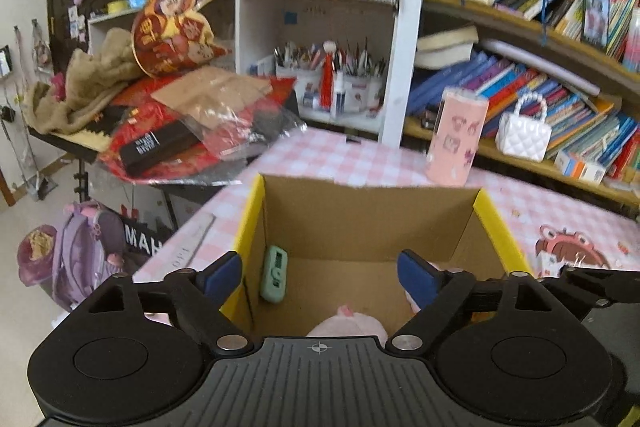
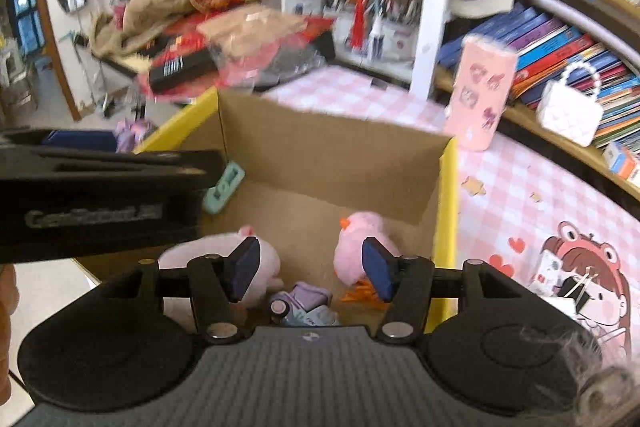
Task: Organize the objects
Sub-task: 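Lower the stapler and truck into the yellow box and open both grippers, then withdraw both grippers from the box back toward the remaining toys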
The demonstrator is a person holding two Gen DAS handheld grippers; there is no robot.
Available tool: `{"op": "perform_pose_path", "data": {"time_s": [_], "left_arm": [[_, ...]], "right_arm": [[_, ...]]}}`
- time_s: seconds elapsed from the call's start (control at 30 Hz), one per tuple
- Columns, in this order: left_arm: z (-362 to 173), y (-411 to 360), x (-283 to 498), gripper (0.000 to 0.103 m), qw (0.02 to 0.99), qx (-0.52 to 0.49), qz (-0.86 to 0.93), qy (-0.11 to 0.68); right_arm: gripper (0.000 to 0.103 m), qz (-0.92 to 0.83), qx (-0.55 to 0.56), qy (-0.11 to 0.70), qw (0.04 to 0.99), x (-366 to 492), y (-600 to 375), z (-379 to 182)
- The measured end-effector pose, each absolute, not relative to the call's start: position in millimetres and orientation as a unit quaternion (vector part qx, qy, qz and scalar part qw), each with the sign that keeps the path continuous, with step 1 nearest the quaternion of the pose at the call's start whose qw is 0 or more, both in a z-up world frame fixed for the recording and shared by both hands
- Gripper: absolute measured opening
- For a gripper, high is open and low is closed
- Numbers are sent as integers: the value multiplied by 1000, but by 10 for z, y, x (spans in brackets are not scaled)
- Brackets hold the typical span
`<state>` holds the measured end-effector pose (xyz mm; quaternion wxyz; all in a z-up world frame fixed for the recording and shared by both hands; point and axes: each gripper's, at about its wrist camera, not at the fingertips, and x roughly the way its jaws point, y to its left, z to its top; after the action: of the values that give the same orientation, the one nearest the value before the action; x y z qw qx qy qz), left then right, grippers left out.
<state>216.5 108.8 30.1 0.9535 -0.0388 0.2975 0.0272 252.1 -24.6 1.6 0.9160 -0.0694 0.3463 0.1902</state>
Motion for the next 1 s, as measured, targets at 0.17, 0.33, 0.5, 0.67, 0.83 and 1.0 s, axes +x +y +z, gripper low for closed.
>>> {"op": "perform_pose_path", "data": {"time_s": [0.17, 0.33, 0.5, 0.67, 0.83, 1.0], "left_arm": [[415, 1185, 1887, 90, 959, -55, 34, 276], [422, 1280, 1650, 90, 958, -70, 38, 274], [387, 1357, 1430, 94, 957, -77, 41, 275], [287, 1398, 1174, 94, 953, -75, 38, 292], [149, 1442, 902, 95, 946, -70, 40, 314], [30, 1456, 624, 95, 939, -71, 46, 335]], "right_arm": [[58, 172, -56, 315, 932, 2266, -352, 202], [58, 160, -52, 298, 940, 1981, -406, 292], [59, 144, -48, 293, 944, 1697, -432, 300], [59, 133, -47, 310, 940, 1431, -419, 196], [60, 118, -51, 331, 935, 1131, -380, 43], [63, 101, -54, 343, 932, 817, -346, -80]]}}
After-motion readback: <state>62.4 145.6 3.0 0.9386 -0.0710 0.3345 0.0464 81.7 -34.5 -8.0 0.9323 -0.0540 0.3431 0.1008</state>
